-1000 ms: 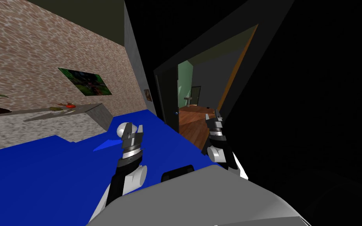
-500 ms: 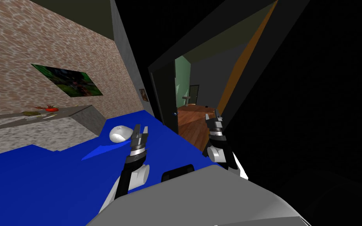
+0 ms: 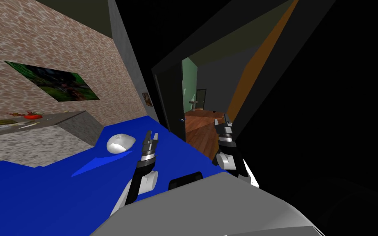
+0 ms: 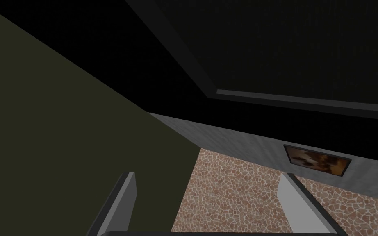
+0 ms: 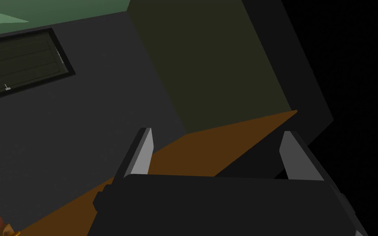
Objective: Push the door open
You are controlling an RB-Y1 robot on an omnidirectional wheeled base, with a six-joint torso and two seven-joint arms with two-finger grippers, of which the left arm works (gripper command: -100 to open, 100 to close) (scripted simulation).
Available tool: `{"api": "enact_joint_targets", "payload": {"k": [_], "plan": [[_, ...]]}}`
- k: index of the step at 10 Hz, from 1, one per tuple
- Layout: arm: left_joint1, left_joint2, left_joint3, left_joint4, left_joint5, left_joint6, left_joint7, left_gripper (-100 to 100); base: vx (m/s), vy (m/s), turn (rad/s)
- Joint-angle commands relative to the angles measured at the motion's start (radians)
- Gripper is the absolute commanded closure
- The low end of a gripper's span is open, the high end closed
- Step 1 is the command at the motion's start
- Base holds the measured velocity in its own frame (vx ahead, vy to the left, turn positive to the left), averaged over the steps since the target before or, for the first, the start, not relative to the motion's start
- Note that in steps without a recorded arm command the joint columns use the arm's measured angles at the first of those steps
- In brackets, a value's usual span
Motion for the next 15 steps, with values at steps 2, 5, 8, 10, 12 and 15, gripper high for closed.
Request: {"api": "enact_joint_targets", "payload": {"k": [2, 5, 8, 10, 12, 15], "plan": [[-0.018, 0.009, -0.008, 0.051, -0.003, -0.010, 0.005, -100, 0.085, 0.036, -0.075], [-0.041, 0.020, -0.015, 0.109, -0.006, -0.019, 0.012, -100, 0.090, 0.046, -0.066], [-0.066, 0.029, -0.023, 0.174, -0.008, -0.030, 0.020, -100, 0.092, 0.054, -0.073], [-0.083, 0.034, -0.028, 0.217, -0.010, -0.036, 0.025, -100, 0.102, 0.040, -0.076], [-0.100, 0.039, -0.034, 0.262, -0.012, -0.043, 0.031, -100, 0.092, 0.049, -0.074], [-0.127, 0.045, -0.042, 0.330, -0.015, -0.054, 0.039, -100, 0.086, 0.057, -0.083]]}}
